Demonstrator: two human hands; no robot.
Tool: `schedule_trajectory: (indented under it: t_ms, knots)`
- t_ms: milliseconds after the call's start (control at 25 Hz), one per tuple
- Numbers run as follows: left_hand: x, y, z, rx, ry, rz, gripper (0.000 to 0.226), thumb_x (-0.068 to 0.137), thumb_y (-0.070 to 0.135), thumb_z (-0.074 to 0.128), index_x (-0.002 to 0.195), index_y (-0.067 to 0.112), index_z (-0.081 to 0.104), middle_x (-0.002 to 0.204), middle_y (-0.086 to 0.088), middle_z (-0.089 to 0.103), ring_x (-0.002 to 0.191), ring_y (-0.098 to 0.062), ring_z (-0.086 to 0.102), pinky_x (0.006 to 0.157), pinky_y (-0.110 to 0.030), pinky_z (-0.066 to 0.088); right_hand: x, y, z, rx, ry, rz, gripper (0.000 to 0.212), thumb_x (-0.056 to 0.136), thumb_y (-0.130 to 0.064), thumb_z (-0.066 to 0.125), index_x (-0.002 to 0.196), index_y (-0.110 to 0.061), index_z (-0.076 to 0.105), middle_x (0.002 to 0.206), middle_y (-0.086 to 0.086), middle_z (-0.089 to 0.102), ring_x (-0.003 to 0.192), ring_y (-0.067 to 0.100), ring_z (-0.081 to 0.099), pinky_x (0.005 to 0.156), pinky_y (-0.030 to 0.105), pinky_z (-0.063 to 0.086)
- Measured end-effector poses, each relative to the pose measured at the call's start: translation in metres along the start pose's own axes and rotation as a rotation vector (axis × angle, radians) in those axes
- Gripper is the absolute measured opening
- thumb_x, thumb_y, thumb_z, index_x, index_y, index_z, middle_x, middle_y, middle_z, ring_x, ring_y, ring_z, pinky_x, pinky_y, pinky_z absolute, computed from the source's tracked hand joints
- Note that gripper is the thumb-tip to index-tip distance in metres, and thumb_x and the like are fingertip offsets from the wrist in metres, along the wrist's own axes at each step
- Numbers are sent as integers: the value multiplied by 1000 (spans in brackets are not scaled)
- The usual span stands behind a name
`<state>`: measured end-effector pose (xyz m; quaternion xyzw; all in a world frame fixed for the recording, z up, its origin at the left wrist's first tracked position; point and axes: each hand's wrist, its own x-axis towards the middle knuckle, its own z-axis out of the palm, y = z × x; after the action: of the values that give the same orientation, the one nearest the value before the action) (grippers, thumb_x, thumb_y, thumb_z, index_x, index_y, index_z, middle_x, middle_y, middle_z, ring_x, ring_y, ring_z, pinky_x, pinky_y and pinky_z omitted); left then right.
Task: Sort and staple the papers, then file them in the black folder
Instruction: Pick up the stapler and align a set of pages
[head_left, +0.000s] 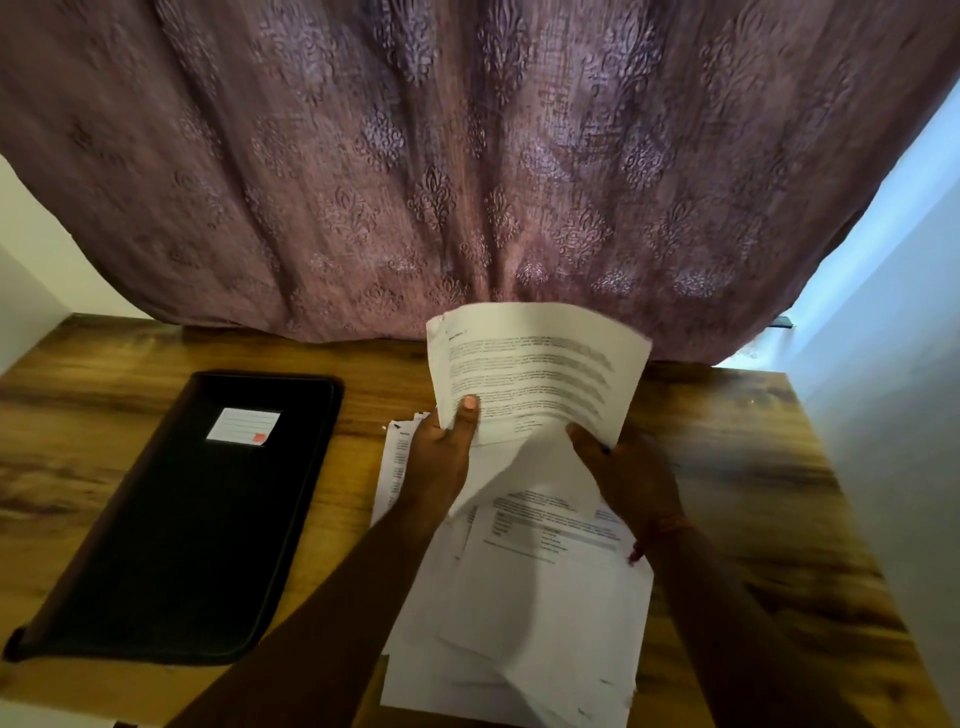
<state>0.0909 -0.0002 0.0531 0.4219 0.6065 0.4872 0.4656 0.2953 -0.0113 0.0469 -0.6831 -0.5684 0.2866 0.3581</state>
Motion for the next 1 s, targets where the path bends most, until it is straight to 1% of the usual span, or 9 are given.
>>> schedule_trajectory:
  t_ms: [80,120,200,320,440,680,800,880,1000]
  knots:
    - [8,6,-10,14,-87,8,28,94,47,56,112,29,66,95,19,71,88,0,68,73,-15,52,14,-3,-20,-6,-123,-13,33,90,-42,64,118,-24,66,103,-7,71,84,12,67,69,29,54]
    - [14,8,-13,18,-149,-16,29,94,47,57,115,29,66,99,18,72,92,-1,69,80,-19,54,21,-5,-29,47,-222,16,33,90,-41,65,119,-26,66,105,-5,72,78,12,66,62,27,53]
    - [26,4,-18,-6,-259,-113,34,94,44,60,123,27,65,111,11,72,103,-11,69,95,-36,53,29,-7,-41,167,-395,135,31,90,-41,66,118,-28,64,99,7,73,62,20,56,46,26,42]
    - [28,-5,-15,-76,-303,-247,33,93,39,63,124,26,64,117,6,72,111,-22,67,102,-51,48,29,-5,-41,172,-466,192,31,91,-42,63,118,-25,64,96,16,71,53,23,46,41,28,36]
    - [21,-11,-9,-49,-314,-278,23,94,36,63,116,31,65,114,8,72,110,-20,66,102,-48,49,21,-2,-33,157,-500,175,30,93,-42,60,117,-25,64,94,16,71,46,15,44,41,27,37]
    - [12,-22,-15,-29,-246,-270,29,96,31,60,125,27,59,120,8,67,114,-19,59,103,-42,44,11,3,-37,222,-526,198,38,92,-44,58,123,-21,61,92,6,73,43,15,42,40,28,38]
    - [8,-28,-17,4,-215,-283,19,97,29,59,116,31,58,110,11,66,108,-17,59,101,-40,44,12,10,-51,224,-547,415,40,87,-48,63,119,-24,57,102,13,66,59,19,51,52,31,49]
    - [5,-32,-19,26,-229,-292,11,98,29,59,108,33,60,103,16,67,103,-13,61,99,-38,45,12,13,-61,157,-510,524,35,86,-33,72,112,-23,51,106,15,59,80,26,59,59,34,54]
    - [1,-37,-19,54,-242,-296,7,98,29,58,99,35,61,98,21,66,100,-11,61,99,-38,45,16,13,-71,49,-374,429,41,86,-11,72,113,-16,41,96,17,64,79,28,65,58,34,52]
